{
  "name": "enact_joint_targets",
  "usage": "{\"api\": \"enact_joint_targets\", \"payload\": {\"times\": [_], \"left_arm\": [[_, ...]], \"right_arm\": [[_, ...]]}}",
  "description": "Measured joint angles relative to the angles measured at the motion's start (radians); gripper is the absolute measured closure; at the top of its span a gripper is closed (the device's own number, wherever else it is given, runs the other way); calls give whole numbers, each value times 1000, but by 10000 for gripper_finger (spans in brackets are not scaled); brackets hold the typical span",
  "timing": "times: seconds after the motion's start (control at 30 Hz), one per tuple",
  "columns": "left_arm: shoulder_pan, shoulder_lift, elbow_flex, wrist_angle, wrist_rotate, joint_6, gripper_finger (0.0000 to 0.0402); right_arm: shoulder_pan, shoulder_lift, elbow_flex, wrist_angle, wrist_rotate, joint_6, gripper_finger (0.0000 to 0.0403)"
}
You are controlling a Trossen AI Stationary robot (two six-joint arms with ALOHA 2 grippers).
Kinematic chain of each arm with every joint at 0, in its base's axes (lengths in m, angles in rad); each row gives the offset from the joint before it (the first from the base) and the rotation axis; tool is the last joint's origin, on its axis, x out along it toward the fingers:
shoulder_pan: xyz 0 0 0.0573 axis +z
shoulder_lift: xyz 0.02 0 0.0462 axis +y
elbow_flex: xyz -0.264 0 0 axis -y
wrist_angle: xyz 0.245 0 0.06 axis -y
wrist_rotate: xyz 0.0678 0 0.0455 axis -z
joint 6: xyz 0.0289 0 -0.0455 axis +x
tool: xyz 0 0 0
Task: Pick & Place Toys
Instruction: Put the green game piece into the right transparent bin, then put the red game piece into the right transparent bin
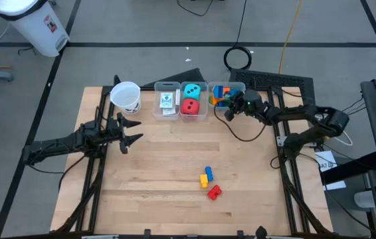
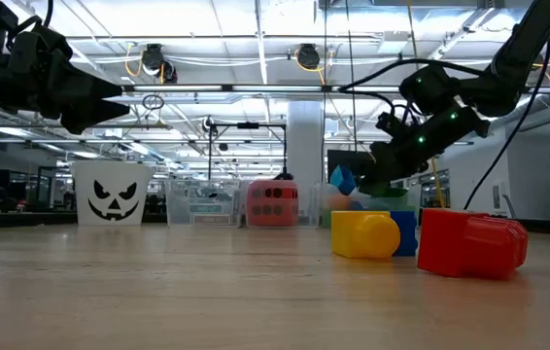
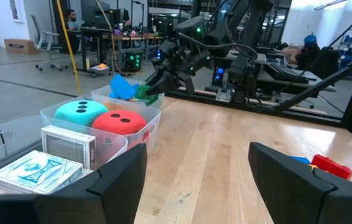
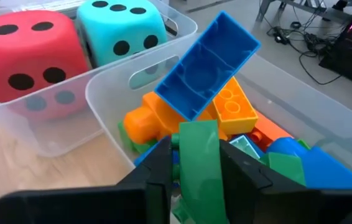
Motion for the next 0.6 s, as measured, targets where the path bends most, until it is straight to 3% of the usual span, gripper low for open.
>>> {"api": "enact_joint_targets", "payload": {"times": [0.23,0.6], "left_arm": [[0,0,0,0,0,0,114],[0,0,0,0,0,0,114]], "right_arm": [[0,0,0,3,0,-6,312],[21,-29,0,46,0,33,194]]}}
